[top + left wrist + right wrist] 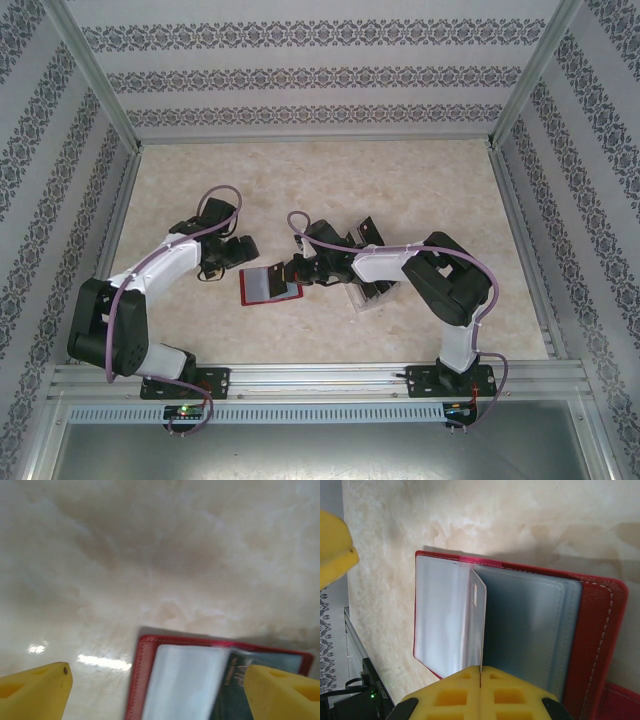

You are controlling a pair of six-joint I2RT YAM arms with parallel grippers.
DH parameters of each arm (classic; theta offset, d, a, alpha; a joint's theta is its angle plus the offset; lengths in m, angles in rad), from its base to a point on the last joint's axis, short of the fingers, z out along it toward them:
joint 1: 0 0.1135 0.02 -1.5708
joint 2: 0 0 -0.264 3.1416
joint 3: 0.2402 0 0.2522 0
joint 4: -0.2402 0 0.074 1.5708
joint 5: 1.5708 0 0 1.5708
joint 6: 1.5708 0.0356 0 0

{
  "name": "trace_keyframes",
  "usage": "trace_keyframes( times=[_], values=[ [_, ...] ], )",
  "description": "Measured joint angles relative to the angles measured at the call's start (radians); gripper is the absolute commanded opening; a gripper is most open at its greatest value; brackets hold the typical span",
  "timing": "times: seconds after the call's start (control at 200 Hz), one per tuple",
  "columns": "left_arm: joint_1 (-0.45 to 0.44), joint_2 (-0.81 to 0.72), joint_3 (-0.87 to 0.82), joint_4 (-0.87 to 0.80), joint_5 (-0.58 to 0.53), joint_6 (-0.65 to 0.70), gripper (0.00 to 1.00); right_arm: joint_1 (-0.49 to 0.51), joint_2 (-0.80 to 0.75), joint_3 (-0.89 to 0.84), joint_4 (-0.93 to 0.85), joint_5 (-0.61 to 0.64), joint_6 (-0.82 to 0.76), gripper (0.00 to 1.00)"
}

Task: Put the credit cards into the card holder

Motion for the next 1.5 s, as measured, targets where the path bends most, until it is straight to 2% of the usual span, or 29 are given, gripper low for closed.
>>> trace_keyframes(
  times=[0.26, 0.675, 1.184, 1.499],
  values=[
    [-0.036, -0.008, -0.075, -0.015, -0.017, 0.013, 0.82, -0.002, 0.001, 0.001, 0.0, -0.015, 0.004, 0.0],
    [-0.043, -0.007, -0.119, -0.013, -0.022, 0.014, 0.59, -0.002, 0.001, 0.0, 0.003, -0.023, 0.029, 0.0],
    [-0.061, 0.014, -0.162, 0.006, -0.024, 0.014, 0.57, -0.001, -0.013, -0.012, 0.014, -0.026, 0.055, 0.0],
    [-0.061, 0.014, -0.164, 0.009, -0.025, 0.014, 0.57, -0.001, -0.074, -0.045, 0.019, -0.018, 0.056, 0.0]
  ],
)
